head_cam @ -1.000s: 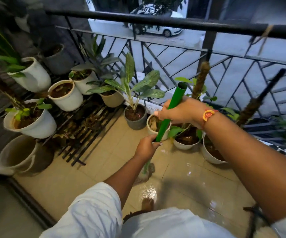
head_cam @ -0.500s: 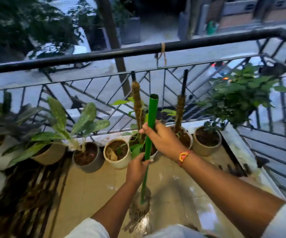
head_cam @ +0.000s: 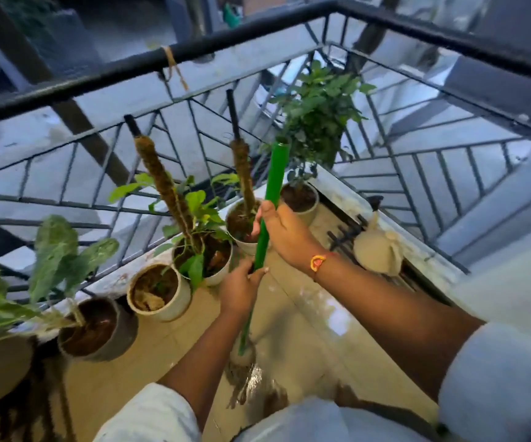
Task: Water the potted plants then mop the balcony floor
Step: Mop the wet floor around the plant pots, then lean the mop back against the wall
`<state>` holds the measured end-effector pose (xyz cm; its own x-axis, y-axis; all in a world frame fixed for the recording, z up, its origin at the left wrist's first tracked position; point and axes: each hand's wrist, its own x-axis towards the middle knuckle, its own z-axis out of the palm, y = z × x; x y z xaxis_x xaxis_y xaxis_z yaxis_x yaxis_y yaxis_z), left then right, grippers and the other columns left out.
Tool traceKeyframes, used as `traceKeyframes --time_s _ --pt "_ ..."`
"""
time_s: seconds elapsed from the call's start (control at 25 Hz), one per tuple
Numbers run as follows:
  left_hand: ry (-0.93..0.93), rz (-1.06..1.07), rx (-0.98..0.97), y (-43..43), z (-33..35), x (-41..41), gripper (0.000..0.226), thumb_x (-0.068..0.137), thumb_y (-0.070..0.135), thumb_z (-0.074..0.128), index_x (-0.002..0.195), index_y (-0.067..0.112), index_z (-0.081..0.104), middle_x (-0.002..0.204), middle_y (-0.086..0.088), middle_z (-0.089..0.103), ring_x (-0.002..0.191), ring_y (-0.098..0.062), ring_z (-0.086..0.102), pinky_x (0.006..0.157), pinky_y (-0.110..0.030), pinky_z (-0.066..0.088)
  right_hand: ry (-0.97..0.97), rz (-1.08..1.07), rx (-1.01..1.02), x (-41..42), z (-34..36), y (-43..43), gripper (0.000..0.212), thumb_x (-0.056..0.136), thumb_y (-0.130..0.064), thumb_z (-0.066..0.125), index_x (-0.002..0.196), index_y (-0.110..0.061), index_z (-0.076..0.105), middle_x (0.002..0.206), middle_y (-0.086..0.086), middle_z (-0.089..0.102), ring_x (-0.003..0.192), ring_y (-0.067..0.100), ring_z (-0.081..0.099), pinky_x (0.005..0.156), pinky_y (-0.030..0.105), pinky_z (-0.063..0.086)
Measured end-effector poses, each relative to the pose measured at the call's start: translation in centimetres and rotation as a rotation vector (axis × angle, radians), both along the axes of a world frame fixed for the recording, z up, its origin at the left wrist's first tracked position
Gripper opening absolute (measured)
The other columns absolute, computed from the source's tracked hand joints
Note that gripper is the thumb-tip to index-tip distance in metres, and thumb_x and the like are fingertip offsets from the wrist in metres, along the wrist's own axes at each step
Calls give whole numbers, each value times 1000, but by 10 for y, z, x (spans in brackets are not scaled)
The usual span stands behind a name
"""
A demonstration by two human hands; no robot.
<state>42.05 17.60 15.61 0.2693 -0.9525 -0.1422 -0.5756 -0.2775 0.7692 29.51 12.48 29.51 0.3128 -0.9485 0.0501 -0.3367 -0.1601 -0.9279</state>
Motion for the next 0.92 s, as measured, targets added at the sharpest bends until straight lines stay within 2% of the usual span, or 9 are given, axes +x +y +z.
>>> traceKeyframes --time_s 0.12,0.24,0.36,0.44,0.48,0.6,0.68,0.84,0.92 --pt "-17 -151 -53 -12 13 -44 24 94 31 74 99 8 74 80 -3 67 81 -25 63 65 -39 39 -18 -186 1 -53 12 0 64 96 -72 25 78 -22 60 79 16 70 78 34 67 84 56 52" --pt "30 -311 -85 -21 28 -96 16 95 32 73 96 16 72 81 2 70 77 -17 62 67 -36 44 -48 -323 -15 -112 25 0 49 105 -50 29 81 -18 57 74 10 71 76 32 69 84 55 55" --pt "63 -455 -103 -24 39 -156 14 96 32 71 87 24 63 69 9 59 65 -4 54 58 -29 35 -5 -418 -45 -173 36 9 47 101 -57 30 83 -22 55 72 7 71 73 29 71 80 54 57" --pt "108 -530 -118 -23 43 -197 14 96 29 72 87 23 64 70 10 60 65 -2 54 56 -17 36 65 -469 -84 -212 44 20 49 101 -59 28 85 -21 55 73 5 72 72 25 71 80 51 57" --pt "134 -566 -118 -22 46 -221 13 96 28 72 88 20 65 72 8 62 66 -4 55 57 -17 37 104 -494 -104 -233 47 27 50 102 -59 28 86 -20 56 73 5 72 71 23 71 79 50 57" --pt "218 -651 -94 -21 49 -284 6 97 24 70 93 20 68 79 2 67 74 -13 61 64 -29 44 191 -523 -140 -280 60 46 42 104 -56 30 92 -23 54 77 3 72 72 16 71 78 47 57" --pt "295 -723 -50 -15 50 -327 6 99 22 68 94 20 67 77 4 66 75 -13 62 65 -30 47 251 -537 -145 -316 62 60 33 105 -54 31 97 -28 51 81 1 72 74 13 70 77 44 58" --pt "308 -857 -25 -5 53 -407 11 101 21 66 100 11 69 88 -8 71 80 -17 63 65 -29 46 370 -631 -142 -384 62 85 43 104 -57 30 106 -21 53 83 2 71 73 16 68 73 45 57" --pt "319 -937 -16 3 57 -449 11 101 20 66 97 10 67 85 -8 68 79 -19 61 66 -32 46 412 -697 -143 -418 66 96 41 103 -58 30 105 -22 51 83 5 71 73 18 68 72 45 57"
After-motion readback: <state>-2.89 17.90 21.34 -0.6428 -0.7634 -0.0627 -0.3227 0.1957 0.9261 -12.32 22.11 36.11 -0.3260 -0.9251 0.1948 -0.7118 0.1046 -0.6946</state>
